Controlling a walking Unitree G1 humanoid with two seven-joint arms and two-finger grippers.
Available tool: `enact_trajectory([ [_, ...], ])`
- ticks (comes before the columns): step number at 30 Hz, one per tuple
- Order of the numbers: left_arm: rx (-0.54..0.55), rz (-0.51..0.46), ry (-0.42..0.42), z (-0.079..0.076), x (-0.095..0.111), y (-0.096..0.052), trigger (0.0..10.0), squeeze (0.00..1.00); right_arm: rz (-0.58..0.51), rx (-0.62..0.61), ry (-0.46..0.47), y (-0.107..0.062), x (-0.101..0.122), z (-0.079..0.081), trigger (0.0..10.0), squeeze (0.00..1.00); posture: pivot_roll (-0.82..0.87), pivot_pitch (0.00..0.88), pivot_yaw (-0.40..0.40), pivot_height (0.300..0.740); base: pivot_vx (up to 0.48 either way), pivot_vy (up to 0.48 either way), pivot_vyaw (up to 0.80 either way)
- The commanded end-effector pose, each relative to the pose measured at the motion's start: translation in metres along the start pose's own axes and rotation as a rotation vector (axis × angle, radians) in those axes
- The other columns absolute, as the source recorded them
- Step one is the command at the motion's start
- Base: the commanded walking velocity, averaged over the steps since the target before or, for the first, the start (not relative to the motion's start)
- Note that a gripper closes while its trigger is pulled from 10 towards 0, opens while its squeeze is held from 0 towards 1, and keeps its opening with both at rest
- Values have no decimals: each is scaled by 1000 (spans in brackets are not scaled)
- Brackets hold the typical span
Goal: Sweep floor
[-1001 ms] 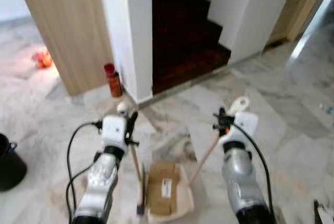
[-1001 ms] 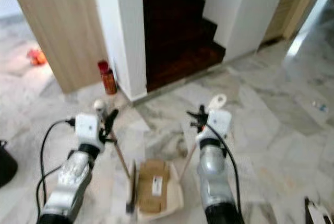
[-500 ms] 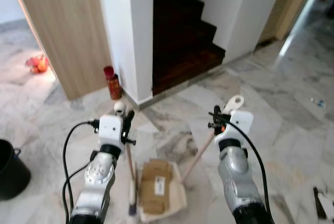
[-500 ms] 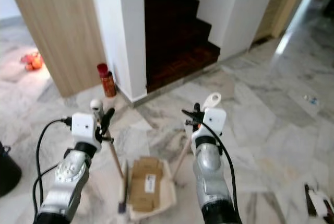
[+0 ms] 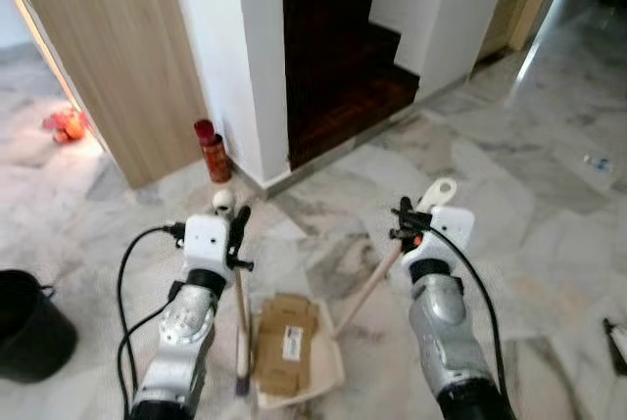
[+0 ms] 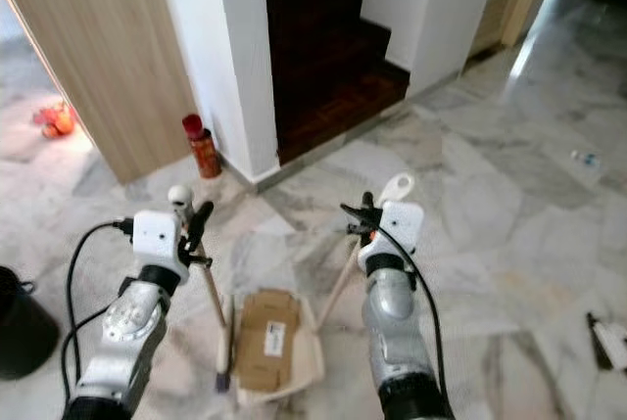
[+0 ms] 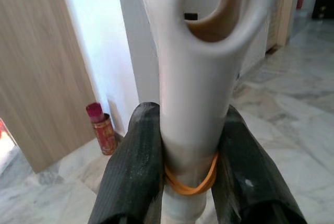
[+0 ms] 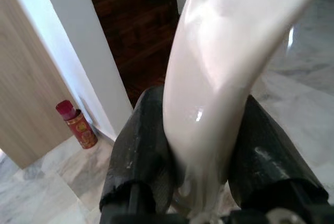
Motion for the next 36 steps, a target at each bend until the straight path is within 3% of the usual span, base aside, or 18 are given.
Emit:
enact_trajectory([
  [1,9,-44,-2,3,11,3,10000,0,-48,32,5,6,13,11,10000,0,88,0,-12,740,0,304,0],
  [11,11,-43,-1,3,11,4,10000,0,-47,38,-16,5,13,11,10000,0,88,2,-13,740,0,298,0],
  [19,11,-44,-3,3,11,4,10000,0,-47,46,-17,5,13,14,10000,0,89,1,-12,740,0,299,730],
  [36,9,-44,-1,2,11,4,10000,0,-45,47,-20,5,12,14,10000,0,89,1,-9,740,0,299,76],
])
Point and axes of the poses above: a point about 5 cm out from each wrist's last joint towards the gripper, its own y axis pointing out of the wrist towards the gripper, its own x axis along the axis of the wrist's last joint, z = x × y, the point moved 3 cm from there along y, pointing out of the wrist towards the gripper, and after that the axes turned 9 degrees about y, right-handed, at the moved point
